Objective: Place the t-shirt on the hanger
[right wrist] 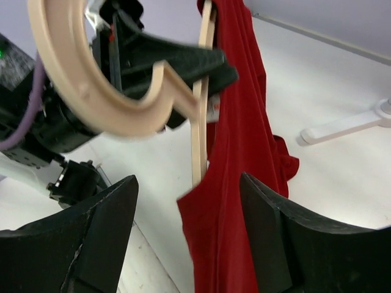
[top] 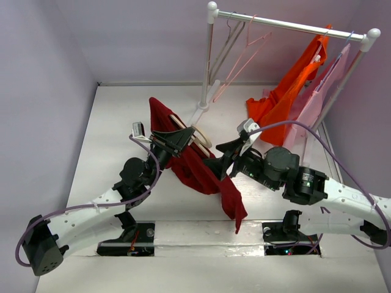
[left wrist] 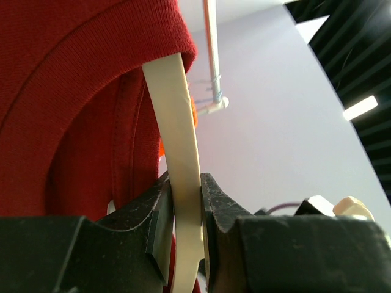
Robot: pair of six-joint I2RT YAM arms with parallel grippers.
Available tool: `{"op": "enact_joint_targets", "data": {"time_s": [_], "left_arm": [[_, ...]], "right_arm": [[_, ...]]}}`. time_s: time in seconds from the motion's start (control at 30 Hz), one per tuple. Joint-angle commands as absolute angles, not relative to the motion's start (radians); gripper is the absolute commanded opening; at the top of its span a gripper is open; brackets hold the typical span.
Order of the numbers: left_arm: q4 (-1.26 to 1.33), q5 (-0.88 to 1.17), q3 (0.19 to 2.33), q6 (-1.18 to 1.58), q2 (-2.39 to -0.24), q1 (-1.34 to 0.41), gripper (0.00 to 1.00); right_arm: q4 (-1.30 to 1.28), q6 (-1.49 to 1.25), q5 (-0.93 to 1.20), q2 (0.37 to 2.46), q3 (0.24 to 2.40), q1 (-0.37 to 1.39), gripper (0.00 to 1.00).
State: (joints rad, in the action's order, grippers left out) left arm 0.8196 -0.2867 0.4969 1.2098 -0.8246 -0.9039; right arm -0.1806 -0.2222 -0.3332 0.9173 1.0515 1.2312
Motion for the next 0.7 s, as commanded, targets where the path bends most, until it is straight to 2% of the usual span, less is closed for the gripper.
{"op": "enact_joint_targets", "data": {"time_s": [0.0,0.27,0.43,0.6,0.67], "left_arm": [[0.896,-0.253,0.589,1.216,-0.779,-0.877,0.00],[0.893,-0.233,0.600,1.224,-0.775,-0.856,0.00],[0.911,-0.206,0.594,1.241,-0.796,-0.856,0.00],[0.905,-0.202,0.583,1.242,-0.796,-0.856,0.00],[0.914,-0.198,0.572,1.250,-0.799,-0.856,0.00]], "right_arm": [[-0.208,-0.201,-0.379,0.904,1.057,1.256,0.73],[-0.307,-0.238,-0.432,0.903,1.040,1.325,0.71],[-0.313,-0.226,-0.492,0.917,1.042,1.335,0.60],[-0.285,-0.221,-0.508,0.910,1.028,1.335,0.58],[-0.291,-0.221,-0.520,0.913,1.028,1.335,0.48]]}}
